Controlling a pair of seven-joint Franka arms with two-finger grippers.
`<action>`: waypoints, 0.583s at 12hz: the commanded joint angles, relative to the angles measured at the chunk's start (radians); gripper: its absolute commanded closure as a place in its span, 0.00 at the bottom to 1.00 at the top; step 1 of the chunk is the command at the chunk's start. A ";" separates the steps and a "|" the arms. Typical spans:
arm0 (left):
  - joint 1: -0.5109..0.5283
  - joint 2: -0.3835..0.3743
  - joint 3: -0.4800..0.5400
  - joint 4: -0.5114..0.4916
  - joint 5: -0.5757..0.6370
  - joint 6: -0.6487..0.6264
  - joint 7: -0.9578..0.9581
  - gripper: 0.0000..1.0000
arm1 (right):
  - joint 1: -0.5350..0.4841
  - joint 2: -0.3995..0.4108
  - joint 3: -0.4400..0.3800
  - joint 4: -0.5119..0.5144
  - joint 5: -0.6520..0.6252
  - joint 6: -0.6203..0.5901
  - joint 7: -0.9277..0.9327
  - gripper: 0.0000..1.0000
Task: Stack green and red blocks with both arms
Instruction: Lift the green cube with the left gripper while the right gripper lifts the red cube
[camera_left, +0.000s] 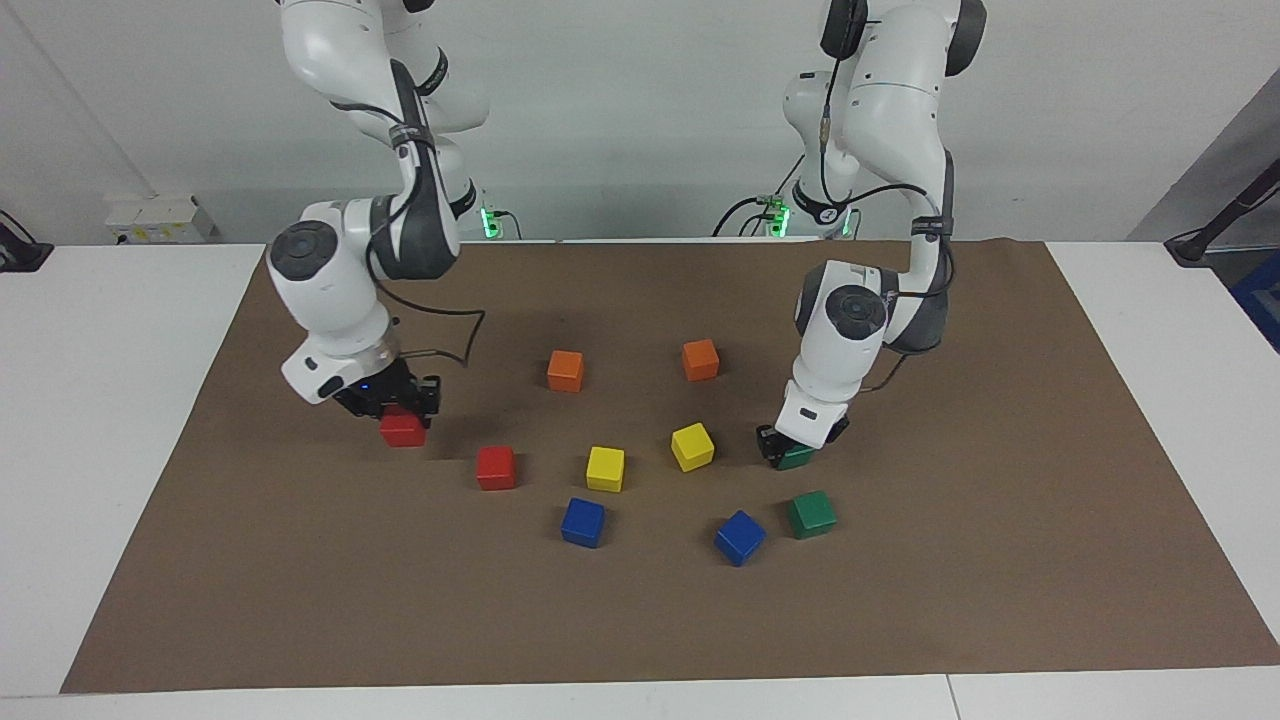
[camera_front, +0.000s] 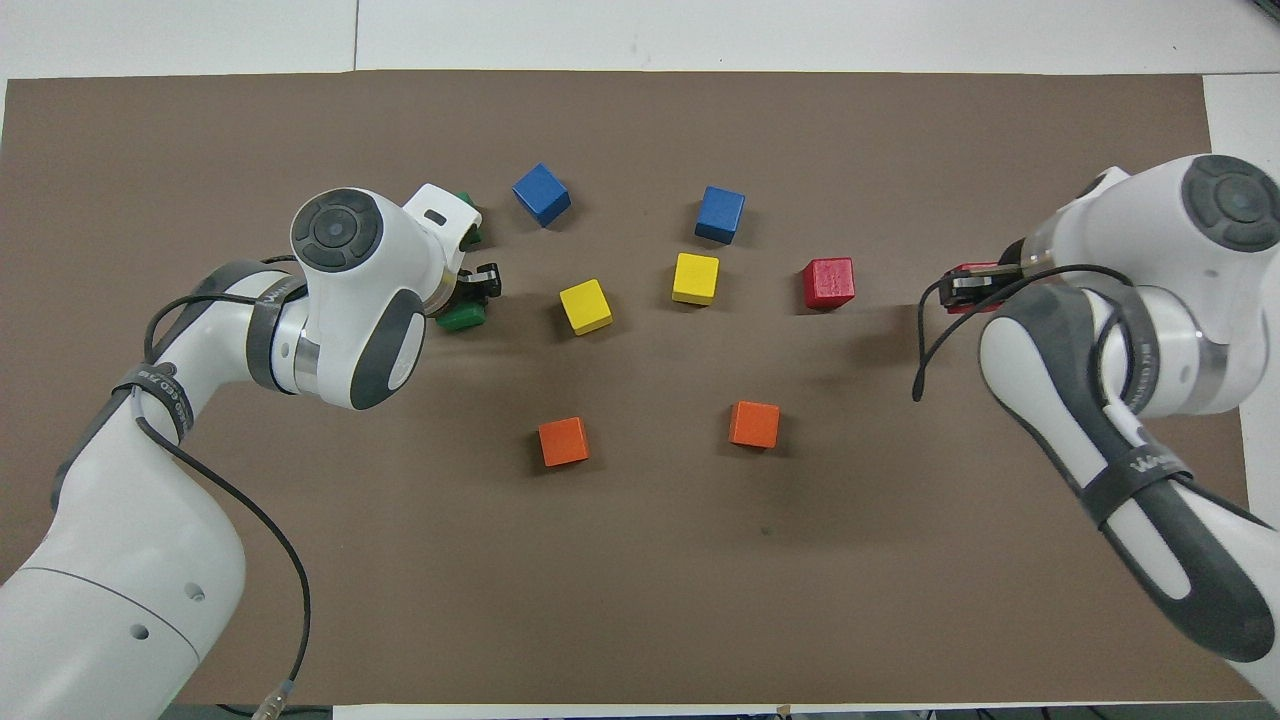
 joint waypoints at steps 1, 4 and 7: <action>0.135 -0.093 0.001 -0.010 0.022 -0.118 0.182 1.00 | -0.079 0.005 0.013 0.003 -0.004 0.006 -0.118 1.00; 0.380 -0.143 -0.001 -0.020 0.021 -0.165 0.555 1.00 | -0.110 0.004 0.013 -0.047 -0.004 0.076 -0.204 1.00; 0.533 -0.144 -0.001 -0.077 0.018 -0.088 0.775 1.00 | -0.114 0.010 0.013 -0.109 -0.004 0.164 -0.230 1.00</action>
